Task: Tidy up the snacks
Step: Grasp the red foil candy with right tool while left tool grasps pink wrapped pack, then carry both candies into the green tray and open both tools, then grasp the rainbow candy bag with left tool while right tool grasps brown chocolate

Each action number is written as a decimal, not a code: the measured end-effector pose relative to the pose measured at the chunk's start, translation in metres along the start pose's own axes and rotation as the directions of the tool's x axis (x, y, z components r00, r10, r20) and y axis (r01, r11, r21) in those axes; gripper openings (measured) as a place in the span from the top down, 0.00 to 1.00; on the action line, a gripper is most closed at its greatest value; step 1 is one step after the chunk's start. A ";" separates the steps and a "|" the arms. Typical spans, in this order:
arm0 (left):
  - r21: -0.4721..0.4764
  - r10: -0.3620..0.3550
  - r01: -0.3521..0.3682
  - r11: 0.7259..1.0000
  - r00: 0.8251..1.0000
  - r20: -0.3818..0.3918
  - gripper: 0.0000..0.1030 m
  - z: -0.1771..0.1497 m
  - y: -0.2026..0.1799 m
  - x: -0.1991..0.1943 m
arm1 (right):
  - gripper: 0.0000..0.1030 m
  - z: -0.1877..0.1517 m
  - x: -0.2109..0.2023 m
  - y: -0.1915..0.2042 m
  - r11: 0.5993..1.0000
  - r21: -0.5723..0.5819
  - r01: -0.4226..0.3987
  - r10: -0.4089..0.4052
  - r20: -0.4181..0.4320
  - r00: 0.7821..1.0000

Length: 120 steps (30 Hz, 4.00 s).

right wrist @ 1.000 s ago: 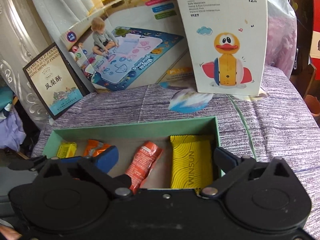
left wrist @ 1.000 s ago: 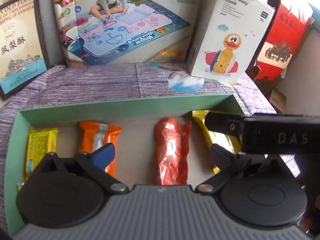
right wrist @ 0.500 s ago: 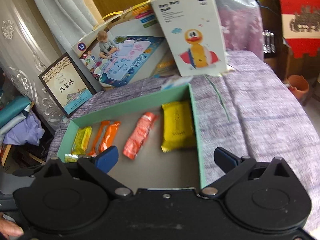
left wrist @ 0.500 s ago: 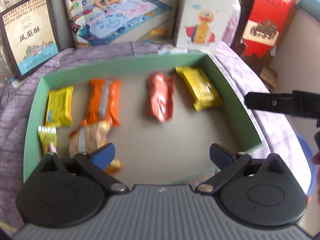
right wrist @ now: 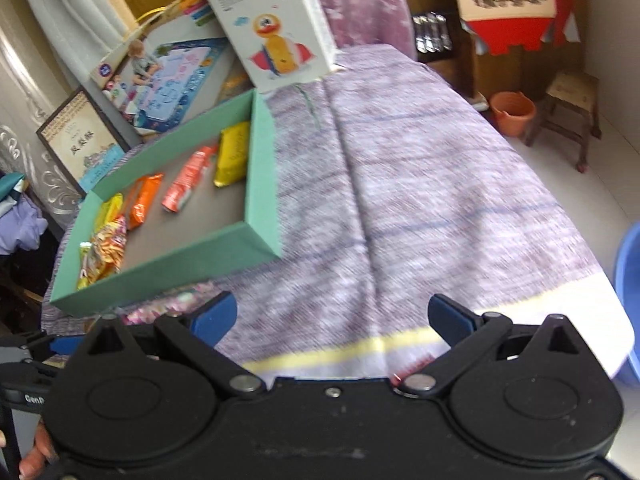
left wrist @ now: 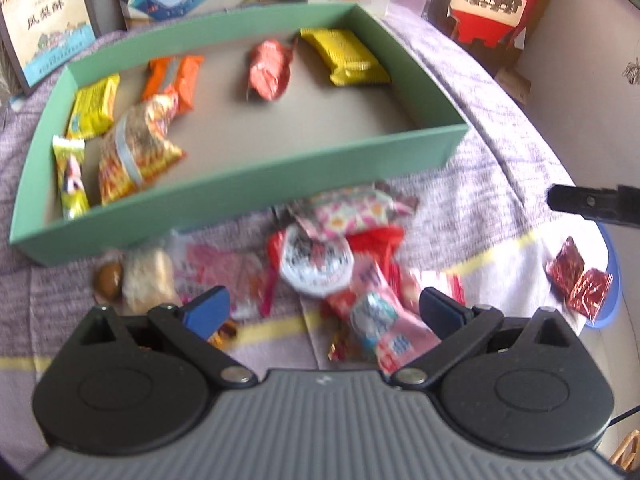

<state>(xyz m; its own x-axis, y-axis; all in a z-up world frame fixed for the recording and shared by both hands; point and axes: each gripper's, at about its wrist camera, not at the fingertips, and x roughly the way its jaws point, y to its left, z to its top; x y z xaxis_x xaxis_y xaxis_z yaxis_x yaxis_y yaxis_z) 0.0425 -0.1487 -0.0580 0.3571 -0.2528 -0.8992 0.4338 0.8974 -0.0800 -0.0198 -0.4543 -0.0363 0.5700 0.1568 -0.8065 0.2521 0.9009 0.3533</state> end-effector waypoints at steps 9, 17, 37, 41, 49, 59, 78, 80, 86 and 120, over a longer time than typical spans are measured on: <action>-0.001 0.000 0.000 1.000 1.000 -0.029 0.00 -0.018 -0.008 0.005 | 0.06 -0.039 -0.007 -0.014 0.998 -0.033 0.049 -0.049 -0.010 0.999; -0.018 0.028 -0.029 0.999 0.998 -0.053 0.00 -0.025 0.001 0.014 | 0.61 -0.062 0.002 0.024 0.984 -0.147 0.097 -0.102 -0.026 0.994; -0.012 -0.025 0.024 1.000 0.999 -0.029 0.27 -0.017 -0.008 0.016 | 0.61 -0.051 0.027 0.057 0.992 -0.126 -0.020 0.017 -0.023 1.000; 0.010 -0.055 0.055 0.998 0.998 -0.014 0.56 -0.028 -0.002 0.011 | 0.59 -0.056 0.027 0.062 0.988 -0.156 -0.001 0.001 0.002 1.000; 0.014 -0.067 0.067 0.998 0.998 -0.001 0.65 -0.030 0.005 0.009 | 0.57 -0.063 0.030 0.075 0.974 -0.220 0.051 -0.045 0.030 0.999; -0.025 -0.070 0.071 0.997 0.996 0.047 0.69 -0.029 0.028 -0.016 | 0.62 -0.051 0.016 0.081 0.979 -0.203 0.012 -0.005 0.035 0.999; -0.071 -0.017 0.035 0.997 0.969 0.246 0.69 0.086 0.065 -0.040 | 0.62 0.074 0.025 0.133 0.965 -0.233 -0.117 0.139 0.081 0.987; -0.059 -0.025 0.040 0.997 0.972 0.234 0.69 0.096 0.056 -0.025 | 0.62 0.091 0.036 0.137 0.963 -0.239 -0.125 0.144 0.064 0.988; -0.039 -0.054 0.062 0.997 0.981 0.187 0.69 0.111 0.037 0.010 | 0.62 0.124 0.071 0.148 0.954 -0.276 -0.114 0.125 0.024 0.992; -0.031 -0.020 0.026 0.999 0.986 0.163 0.00 0.057 0.038 -0.016 | 0.00 0.077 0.032 0.132 0.980 -0.122 -0.156 0.162 0.040 0.986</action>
<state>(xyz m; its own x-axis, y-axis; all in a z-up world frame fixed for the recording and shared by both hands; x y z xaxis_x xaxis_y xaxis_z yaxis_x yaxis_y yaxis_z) 0.0999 -0.1313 -0.0221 0.4783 -0.3263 -0.8153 0.4167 0.9016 -0.1164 0.0924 -0.3616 0.0210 0.6339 0.2845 -0.7192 0.0630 0.9078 0.4146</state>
